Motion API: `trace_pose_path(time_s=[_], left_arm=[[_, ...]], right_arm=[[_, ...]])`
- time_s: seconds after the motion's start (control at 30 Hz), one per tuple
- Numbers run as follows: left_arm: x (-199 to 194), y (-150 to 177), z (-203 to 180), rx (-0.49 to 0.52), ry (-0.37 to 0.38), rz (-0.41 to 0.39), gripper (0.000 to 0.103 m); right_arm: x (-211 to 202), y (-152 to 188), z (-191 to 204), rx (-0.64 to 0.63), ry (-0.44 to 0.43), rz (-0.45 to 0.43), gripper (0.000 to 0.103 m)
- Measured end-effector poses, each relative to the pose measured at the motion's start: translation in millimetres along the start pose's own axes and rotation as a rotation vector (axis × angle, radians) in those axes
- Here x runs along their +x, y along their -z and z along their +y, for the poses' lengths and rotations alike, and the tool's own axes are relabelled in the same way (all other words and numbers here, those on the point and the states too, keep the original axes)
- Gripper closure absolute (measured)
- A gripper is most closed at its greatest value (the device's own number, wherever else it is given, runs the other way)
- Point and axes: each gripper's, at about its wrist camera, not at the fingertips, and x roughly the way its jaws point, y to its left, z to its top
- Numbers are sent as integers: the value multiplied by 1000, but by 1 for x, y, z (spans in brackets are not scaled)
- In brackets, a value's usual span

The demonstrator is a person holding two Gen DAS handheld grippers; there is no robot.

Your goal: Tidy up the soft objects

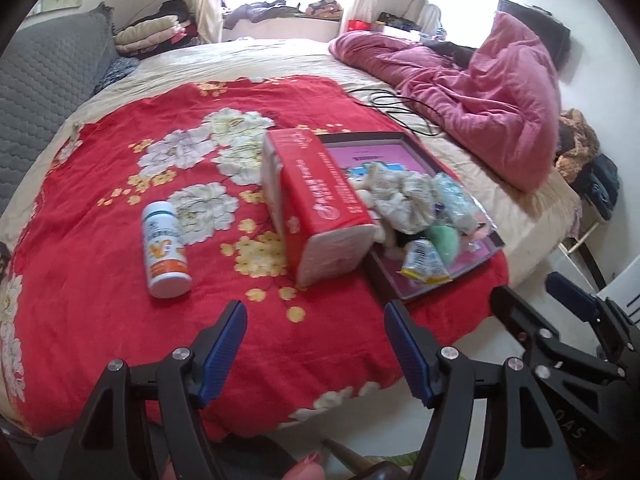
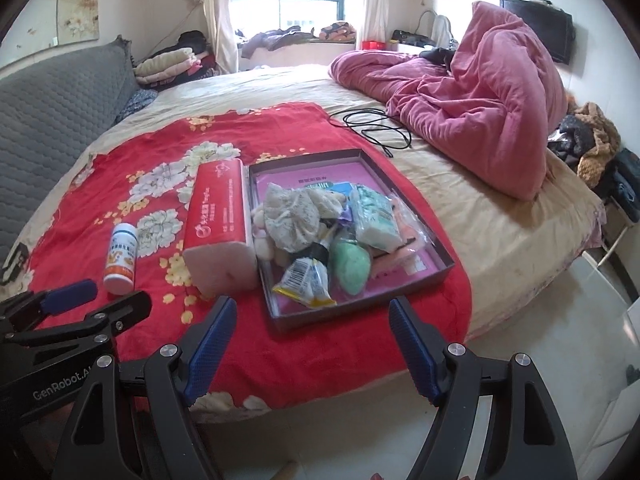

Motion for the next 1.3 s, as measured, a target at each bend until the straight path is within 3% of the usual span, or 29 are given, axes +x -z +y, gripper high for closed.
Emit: trace_pose_path(time_s=[0.77, 1.3], left_arm=[[20, 13, -17, 10, -46, 47, 32], [21, 15, -21, 21, -51, 54, 32]], right_arm=[[8, 21, -30, 53, 13, 27, 24], [10, 26, -30, 50, 15, 45, 24]])
